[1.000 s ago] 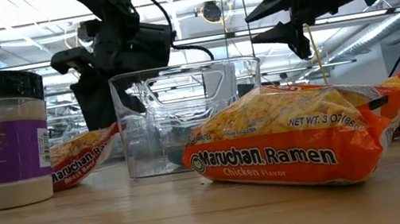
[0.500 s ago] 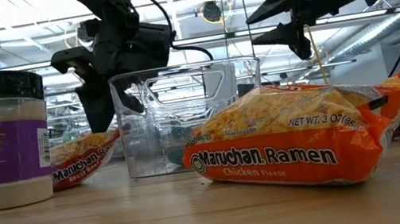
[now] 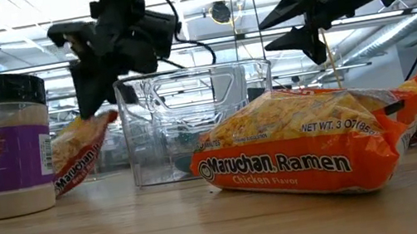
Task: Pick & Place Food Item
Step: Put the red noodle pack into the top left transparent bin
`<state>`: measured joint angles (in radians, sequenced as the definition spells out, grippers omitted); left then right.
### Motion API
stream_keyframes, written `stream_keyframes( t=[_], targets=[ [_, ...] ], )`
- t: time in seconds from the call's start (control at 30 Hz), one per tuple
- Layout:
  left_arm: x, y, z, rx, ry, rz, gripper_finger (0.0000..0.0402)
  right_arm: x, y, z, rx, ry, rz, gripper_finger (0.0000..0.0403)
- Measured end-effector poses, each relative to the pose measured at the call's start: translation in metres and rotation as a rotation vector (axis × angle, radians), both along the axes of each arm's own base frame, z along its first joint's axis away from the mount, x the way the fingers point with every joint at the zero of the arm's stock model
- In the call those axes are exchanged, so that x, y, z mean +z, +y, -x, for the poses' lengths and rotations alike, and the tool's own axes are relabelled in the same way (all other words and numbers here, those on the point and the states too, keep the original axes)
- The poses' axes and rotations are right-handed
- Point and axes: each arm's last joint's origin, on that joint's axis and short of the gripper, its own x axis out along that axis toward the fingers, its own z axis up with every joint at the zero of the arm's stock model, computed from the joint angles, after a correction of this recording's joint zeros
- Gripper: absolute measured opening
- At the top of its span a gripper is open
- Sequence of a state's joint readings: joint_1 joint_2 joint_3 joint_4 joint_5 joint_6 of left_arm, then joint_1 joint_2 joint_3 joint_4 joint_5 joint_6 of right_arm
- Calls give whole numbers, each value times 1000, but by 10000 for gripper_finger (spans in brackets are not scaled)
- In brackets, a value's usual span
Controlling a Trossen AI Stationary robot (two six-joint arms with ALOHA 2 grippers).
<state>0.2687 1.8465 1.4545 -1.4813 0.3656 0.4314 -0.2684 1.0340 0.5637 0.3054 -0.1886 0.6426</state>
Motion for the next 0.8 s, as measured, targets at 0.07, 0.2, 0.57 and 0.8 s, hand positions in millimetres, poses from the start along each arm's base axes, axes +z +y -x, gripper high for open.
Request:
stream_keyframes(
  t=[0.07, 0.2, 0.57, 0.8],
  targets=[
    [9, 1, -3, 9, -13, -7, 2, 0, 0, 0, 0, 0, 0, 187],
    [34, 1, -5, 19, -87, -29, 2, 0, 0, 0, 0, -3, 1, 187],
    [100, 2, 24, 106, -234, -129, 1, 2, 0, 0, 2, -17, 5, 187],
    [132, 3, 55, 216, -319, -193, 0, 2, 0, 0, 2, -18, 5, 187]
  ],
)
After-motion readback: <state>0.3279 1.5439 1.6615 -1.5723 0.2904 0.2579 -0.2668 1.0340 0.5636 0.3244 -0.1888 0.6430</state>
